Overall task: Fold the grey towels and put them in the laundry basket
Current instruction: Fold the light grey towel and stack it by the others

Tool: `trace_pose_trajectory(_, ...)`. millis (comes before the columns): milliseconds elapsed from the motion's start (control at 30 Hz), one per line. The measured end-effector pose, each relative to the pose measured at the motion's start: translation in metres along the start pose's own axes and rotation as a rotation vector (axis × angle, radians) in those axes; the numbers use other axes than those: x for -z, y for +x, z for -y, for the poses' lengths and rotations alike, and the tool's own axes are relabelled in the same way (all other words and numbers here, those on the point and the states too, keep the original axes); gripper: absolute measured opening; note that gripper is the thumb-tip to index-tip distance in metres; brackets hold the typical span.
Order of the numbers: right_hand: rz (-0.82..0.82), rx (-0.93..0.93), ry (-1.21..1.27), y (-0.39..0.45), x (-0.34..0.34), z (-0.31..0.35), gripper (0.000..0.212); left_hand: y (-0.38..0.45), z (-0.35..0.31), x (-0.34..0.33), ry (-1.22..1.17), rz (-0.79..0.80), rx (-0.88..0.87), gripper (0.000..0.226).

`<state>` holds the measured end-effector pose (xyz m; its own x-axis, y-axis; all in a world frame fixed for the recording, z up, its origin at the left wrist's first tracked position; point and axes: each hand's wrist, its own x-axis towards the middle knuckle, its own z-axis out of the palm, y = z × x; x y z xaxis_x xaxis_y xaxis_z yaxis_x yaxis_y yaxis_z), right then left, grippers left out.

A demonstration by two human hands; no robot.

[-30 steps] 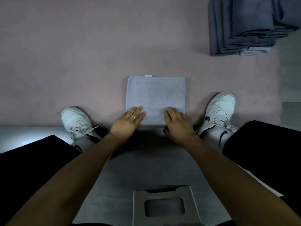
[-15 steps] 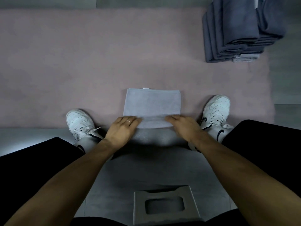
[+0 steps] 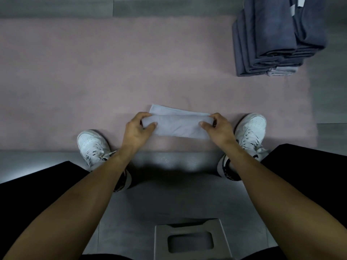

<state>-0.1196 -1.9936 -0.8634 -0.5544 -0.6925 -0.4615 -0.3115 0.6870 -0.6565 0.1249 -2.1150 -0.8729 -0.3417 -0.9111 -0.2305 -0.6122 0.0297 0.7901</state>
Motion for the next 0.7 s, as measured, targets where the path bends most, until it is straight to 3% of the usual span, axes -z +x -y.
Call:
trace_pose_trajectory(267,-0.127,-0.082,-0.085,0.022,-0.026,-0.007,0.036,0.045,0.004,-0.034,0.137,0.038,-0.079,0.04)
trace_pose_trajectory(467,-0.081,-0.068,-0.385,0.033,-0.036,-0.018,0.049,0.059,0.003,-0.048,0.441,0.027,-0.027,0.042)
trace_pose_trajectory(567,-0.066,-0.093,-0.481,0.037,-0.038,-0.019,0.05,0.065,0.002,-0.05,0.662,-0.034,-0.267,0.042)
trace_pose_trajectory(633,-0.089,-0.104,-0.512,0.038,-0.04,-0.018,0.049,0.066,0.004,-0.054,0.782,0.056,-0.532,0.044)
trace_pose_trajectory(700,-0.174,-0.041,-0.56,0.037,-0.042,-0.018,0.047,0.061,0.004,-0.064,0.9,0.203,-0.665,0.051)
